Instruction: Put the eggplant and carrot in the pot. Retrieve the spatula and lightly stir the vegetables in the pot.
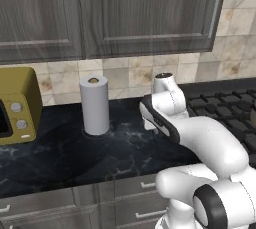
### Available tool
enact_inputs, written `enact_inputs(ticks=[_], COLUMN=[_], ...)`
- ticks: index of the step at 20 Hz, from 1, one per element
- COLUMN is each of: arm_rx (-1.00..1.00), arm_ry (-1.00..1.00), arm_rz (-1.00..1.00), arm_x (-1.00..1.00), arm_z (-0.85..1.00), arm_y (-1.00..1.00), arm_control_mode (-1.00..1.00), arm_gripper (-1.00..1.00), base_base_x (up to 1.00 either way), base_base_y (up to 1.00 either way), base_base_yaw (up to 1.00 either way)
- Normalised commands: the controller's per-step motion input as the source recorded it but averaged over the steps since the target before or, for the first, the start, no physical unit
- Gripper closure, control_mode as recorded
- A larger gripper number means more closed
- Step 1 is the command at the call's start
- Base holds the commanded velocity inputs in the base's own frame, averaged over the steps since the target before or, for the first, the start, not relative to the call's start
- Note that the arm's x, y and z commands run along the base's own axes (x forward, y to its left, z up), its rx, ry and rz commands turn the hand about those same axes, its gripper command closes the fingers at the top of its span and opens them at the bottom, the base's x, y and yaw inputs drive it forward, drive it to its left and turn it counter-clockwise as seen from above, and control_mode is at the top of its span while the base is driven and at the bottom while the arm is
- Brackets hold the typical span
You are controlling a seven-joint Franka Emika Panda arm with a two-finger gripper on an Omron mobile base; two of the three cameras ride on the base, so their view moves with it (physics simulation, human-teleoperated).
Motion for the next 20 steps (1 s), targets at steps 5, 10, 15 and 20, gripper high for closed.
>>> enact_inputs(ticks=[5,10,15,20], arm_rx=[0.08,0.0,0.0,0.03], arm_ry=[-0.1,-0.16,-0.03,0.0], arm_rz=[-0.02,-0.01,0.0,0.0], arm_x=[0.38,0.41,0.47,0.38], arm_z=[-0.43,-0.44,-0.42,-0.24], arm_y=[0.0,-0.02,0.0,0.0], arm_control_mode=[-1.0,-1.0,-1.0,-1.0], arm_gripper=[-1.0,-1.0,-1.0,-1.0], base_base_x=[0.0,0.0,0.0,0.0], base_base_y=[0.0,0.0,0.0,0.0], base_base_yaw=[0.0,0.0,0.0,0.0])
